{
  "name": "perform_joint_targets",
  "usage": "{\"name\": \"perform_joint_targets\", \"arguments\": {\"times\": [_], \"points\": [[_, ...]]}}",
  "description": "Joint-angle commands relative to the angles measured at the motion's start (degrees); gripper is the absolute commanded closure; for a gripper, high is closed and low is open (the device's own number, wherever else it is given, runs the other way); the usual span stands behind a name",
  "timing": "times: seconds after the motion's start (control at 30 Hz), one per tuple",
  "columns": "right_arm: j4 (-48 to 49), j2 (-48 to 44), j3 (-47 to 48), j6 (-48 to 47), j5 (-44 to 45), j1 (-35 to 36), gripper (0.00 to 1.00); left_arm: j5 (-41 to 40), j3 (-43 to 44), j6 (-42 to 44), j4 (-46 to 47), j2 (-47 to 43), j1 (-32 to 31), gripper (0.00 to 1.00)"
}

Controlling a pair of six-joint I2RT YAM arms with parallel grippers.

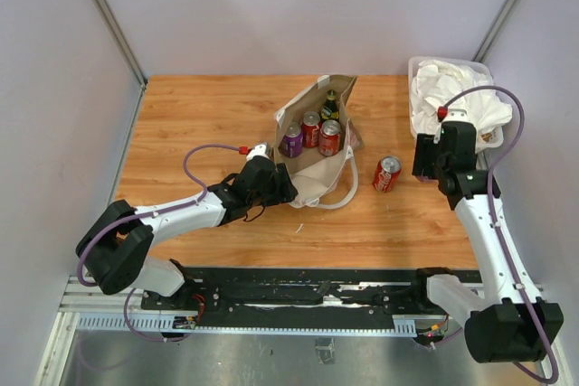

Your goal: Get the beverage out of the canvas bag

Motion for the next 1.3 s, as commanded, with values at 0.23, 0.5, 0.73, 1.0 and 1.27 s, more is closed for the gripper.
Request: {"name": "perform_joint_targets", "arguments": {"times": [0.23, 0.5, 0.73, 1.0, 1.27], "points": [[16.24, 1.2, -9.14, 3.36, -5.8, -6.42, 0.98, -0.27, 0.07, 1.9, -0.38, 0.35, -0.35, 0.28], [20.23, 5.07, -10.97, 3.15, -5.18, -6.56, 0.89, -0.15, 0.14, 2.02, -0.71, 0.18, -0.35, 0.28], [18.22, 9.88, -9.76, 4.72, -5.12, -6.69, 0.89, -0.07, 0.27, 1.99, -1.24, 0.02, -0.35, 0.28], [15.13, 11.98, -9.61, 5.52, -4.39, -6.69, 0.79, 0.06, 0.48, 1.9, -1.1, 0.53, -0.35, 0.27], [14.33, 13.59, -9.44, 6.09, -3.82, -6.69, 0.28, 0.0, 0.62, 2.06, -1.17, 0.81, -0.36, 0.26]]}}
